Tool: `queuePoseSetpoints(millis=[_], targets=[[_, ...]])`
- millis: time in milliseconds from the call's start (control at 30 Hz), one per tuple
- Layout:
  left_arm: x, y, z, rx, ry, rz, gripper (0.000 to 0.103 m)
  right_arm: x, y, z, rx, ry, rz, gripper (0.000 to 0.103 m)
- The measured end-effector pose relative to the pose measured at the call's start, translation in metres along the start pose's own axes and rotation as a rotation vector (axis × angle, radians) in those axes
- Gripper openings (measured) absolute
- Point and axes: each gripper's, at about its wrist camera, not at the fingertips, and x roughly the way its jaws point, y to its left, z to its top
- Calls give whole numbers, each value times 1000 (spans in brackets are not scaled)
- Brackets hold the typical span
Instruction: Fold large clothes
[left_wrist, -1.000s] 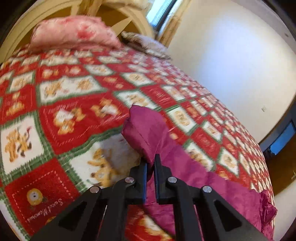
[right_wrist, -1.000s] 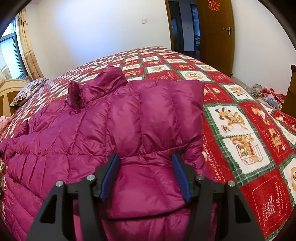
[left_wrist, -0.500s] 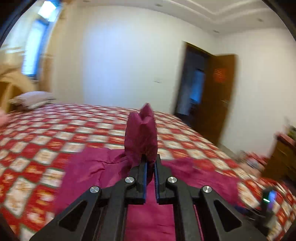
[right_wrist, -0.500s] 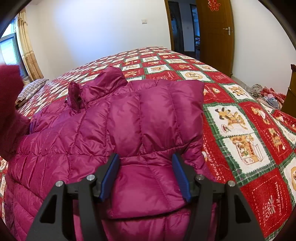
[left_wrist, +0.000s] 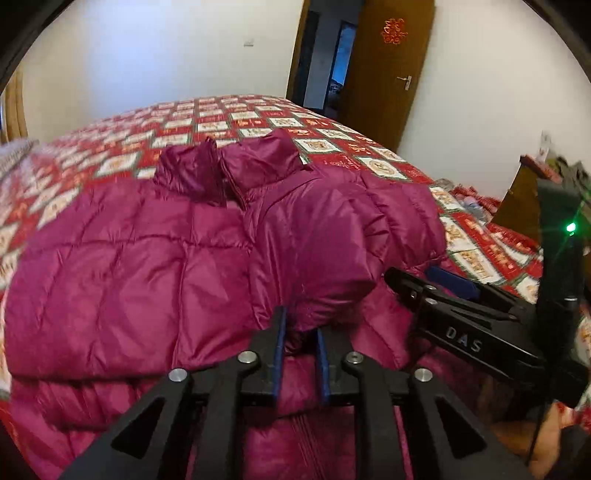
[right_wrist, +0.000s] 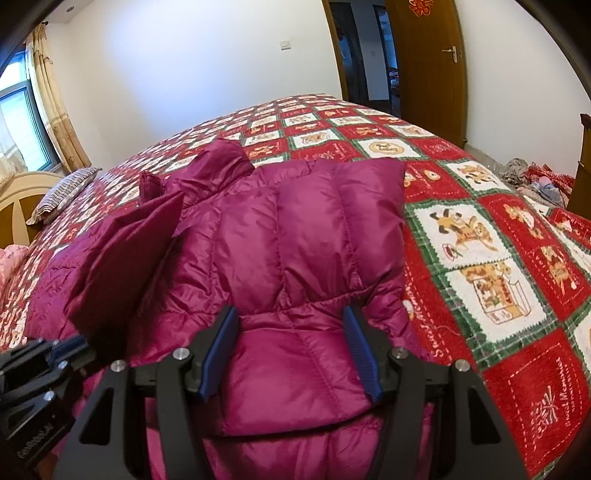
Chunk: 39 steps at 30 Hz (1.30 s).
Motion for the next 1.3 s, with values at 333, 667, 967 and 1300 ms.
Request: queuePoseSetpoints(millis=[333, 667, 967, 1300], targets=[[-67, 7, -33, -72, -71, 8, 68, -2, 0, -1, -3, 1, -5, 62], [-90, 100, 1, -188, -124, 302, 68, -75, 42, 23, -93, -162, 29, 55], [-58, 135, 46, -218, -122, 420, 69, -2, 103, 34, -255, 52, 31, 35], [-8, 166, 1, -321, -49, 399, 72, 23, 58, 6, -189, 117, 62, 41]])
